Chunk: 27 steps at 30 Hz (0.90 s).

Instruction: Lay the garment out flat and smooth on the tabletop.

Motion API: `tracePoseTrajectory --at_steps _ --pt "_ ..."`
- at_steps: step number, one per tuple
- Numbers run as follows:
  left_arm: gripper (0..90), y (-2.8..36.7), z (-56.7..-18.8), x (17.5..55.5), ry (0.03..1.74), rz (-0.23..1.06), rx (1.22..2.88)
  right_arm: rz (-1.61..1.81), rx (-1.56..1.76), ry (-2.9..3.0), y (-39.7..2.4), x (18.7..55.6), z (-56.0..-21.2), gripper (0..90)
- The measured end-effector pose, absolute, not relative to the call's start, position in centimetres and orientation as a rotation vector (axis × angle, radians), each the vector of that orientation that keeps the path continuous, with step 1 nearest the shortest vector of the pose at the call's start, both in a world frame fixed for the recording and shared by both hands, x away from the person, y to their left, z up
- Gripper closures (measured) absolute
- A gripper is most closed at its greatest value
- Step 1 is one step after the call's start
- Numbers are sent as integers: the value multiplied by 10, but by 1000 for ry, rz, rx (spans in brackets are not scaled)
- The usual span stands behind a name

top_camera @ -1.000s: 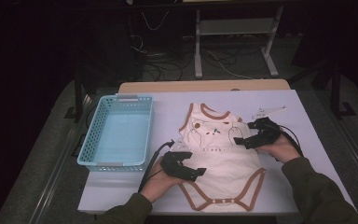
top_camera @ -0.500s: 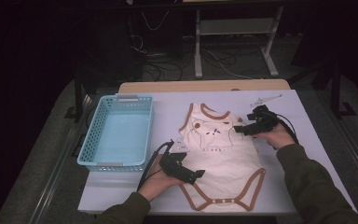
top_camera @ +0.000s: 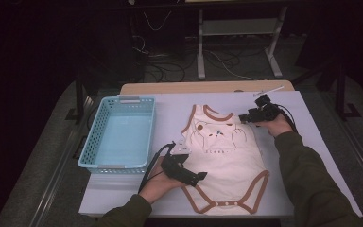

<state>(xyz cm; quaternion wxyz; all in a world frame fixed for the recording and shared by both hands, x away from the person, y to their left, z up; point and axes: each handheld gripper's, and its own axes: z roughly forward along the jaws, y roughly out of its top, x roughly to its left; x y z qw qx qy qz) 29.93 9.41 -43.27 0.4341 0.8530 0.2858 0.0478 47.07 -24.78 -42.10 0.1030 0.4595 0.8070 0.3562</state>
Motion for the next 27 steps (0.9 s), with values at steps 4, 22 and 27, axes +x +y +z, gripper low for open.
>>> tracePoseTrajectory --at_steps 4,22,27 --pt "0 94 -433 299 713 117 2125 1031 1415 2353 -253 480 -426 524" --pt "0 94 -434 299 717 114 2124 960 1402 2455 -240 484 -444 692" --pt "0 94 -434 299 718 115 2130 953 1382 2483 -237 482 -443 792"
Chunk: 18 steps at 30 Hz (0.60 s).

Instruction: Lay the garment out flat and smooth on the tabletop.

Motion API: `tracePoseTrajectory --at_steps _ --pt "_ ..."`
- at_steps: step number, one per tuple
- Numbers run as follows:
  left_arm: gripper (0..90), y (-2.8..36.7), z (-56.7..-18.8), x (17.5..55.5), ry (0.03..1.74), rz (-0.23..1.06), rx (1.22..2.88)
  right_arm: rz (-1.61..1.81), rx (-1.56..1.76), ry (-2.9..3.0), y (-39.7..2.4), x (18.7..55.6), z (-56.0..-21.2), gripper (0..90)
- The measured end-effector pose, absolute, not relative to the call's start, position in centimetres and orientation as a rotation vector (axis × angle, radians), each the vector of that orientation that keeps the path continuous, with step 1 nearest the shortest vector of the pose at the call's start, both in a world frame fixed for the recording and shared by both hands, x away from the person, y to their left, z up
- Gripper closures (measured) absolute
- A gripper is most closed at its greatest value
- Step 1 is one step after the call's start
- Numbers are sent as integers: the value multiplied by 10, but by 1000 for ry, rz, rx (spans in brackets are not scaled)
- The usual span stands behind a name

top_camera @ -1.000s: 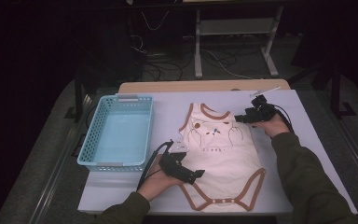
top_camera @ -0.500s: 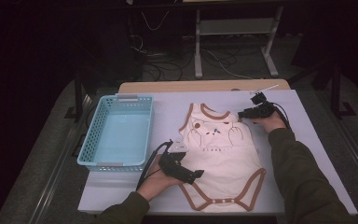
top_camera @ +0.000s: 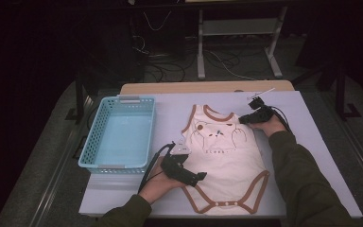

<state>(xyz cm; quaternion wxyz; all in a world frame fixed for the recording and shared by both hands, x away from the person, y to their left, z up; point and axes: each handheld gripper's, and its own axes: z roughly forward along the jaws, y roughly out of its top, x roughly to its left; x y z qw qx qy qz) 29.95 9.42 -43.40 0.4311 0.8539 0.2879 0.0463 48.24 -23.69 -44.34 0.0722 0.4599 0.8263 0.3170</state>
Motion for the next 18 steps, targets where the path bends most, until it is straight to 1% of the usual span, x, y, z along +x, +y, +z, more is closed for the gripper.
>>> tracePoseTrajectory --at_steps 7,18 --pt "0 93 -435 299 719 107 2134 937 1369 2462 -240 485 -440 797" --pt "0 93 -435 300 724 105 2134 890 1380 2372 -253 509 -429 796"
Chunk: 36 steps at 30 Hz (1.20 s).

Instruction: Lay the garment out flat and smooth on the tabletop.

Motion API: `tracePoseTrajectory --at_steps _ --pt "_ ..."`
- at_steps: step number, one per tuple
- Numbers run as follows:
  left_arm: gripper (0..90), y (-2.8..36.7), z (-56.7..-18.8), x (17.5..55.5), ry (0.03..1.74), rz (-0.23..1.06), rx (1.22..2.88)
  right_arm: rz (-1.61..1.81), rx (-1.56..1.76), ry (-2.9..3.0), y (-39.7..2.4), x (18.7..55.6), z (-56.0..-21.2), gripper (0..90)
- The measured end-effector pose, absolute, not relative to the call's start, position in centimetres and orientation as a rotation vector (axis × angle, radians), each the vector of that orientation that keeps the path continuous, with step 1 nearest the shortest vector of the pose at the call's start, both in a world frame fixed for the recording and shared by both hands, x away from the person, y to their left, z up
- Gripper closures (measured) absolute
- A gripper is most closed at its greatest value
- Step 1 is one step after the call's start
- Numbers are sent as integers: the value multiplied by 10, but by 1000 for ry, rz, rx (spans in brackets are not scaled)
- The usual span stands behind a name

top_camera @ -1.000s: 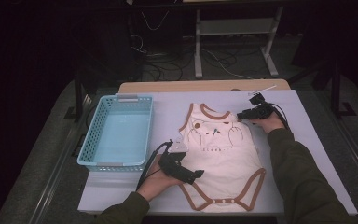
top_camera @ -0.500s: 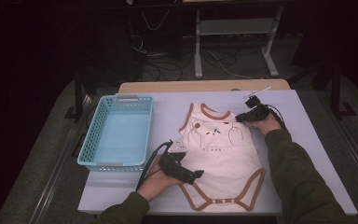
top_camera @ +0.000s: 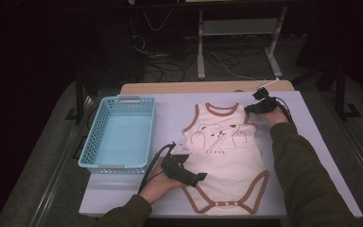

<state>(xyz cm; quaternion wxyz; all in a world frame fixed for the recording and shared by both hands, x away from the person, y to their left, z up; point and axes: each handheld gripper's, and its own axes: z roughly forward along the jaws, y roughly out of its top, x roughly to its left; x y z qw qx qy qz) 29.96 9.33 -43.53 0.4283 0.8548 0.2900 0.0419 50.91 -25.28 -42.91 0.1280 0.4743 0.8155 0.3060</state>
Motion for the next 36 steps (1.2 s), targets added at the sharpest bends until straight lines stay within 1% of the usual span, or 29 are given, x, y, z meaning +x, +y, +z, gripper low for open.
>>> tracePoseTrajectory --at_steps 9,13,14,15,17,20,24,30,35,36 --pt "0 95 -435 301 730 106 2131 905 1406 2328 -240 535 -431 796" --pt "0 95 -436 301 743 104 2127 903 1414 2323 -235 540 -432 788" --pt "0 96 -436 302 742 101 2129 917 1419 2325 -234 540 -433 773" --pt "0 96 -436 302 747 102 2128 933 1421 2333 -234 538 -433 702" --pt "0 97 -436 302 752 101 2124 961 1439 2334 -236 536 -433 593" --pt "0 97 -436 302 757 104 2116 1000 1466 2323 -240 531 -429 483" --pt "0 97 -436 302 759 105 2110 1047 1491 2302 -245 522 -423 380" --pt "0 96 -435 303 768 106 2109 1081 1459 2309 -245 517 -419 304" --pt "0 96 -432 306 771 114 2128 1091 1455 2309 -243 517 -419 286" --pt "0 94 -432 306 788 111 2111 1097 1455 2306 -244 517 -418 284"
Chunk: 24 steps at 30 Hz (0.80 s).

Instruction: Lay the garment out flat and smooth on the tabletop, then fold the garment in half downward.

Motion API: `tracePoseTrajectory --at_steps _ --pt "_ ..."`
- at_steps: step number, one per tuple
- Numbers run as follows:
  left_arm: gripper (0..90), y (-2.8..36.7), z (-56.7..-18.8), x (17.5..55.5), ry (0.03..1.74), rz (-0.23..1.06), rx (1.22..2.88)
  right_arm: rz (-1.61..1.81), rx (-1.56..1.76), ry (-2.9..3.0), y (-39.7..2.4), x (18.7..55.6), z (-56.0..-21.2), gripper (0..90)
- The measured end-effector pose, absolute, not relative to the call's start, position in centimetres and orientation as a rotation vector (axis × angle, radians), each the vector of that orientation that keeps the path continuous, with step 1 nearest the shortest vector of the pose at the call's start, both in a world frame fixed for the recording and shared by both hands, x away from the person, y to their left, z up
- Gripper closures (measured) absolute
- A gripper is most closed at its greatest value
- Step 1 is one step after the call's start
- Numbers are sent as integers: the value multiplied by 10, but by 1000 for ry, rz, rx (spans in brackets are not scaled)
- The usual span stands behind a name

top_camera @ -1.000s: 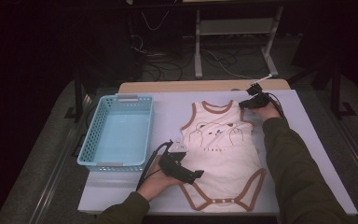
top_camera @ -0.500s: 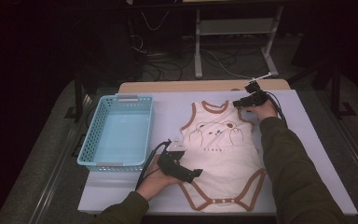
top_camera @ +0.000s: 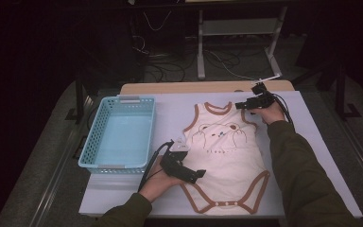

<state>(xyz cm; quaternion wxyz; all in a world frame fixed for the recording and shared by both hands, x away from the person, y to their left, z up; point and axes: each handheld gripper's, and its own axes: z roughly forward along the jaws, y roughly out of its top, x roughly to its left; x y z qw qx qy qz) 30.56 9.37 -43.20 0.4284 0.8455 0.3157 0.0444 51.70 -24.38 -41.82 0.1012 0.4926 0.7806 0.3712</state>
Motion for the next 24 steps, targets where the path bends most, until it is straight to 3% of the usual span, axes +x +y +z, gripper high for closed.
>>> tracePoseTrajectory --at_steps 24 --pt "0 75 -420 338 869 175 2165 1131 1427 2326 -252 511 -420 188"
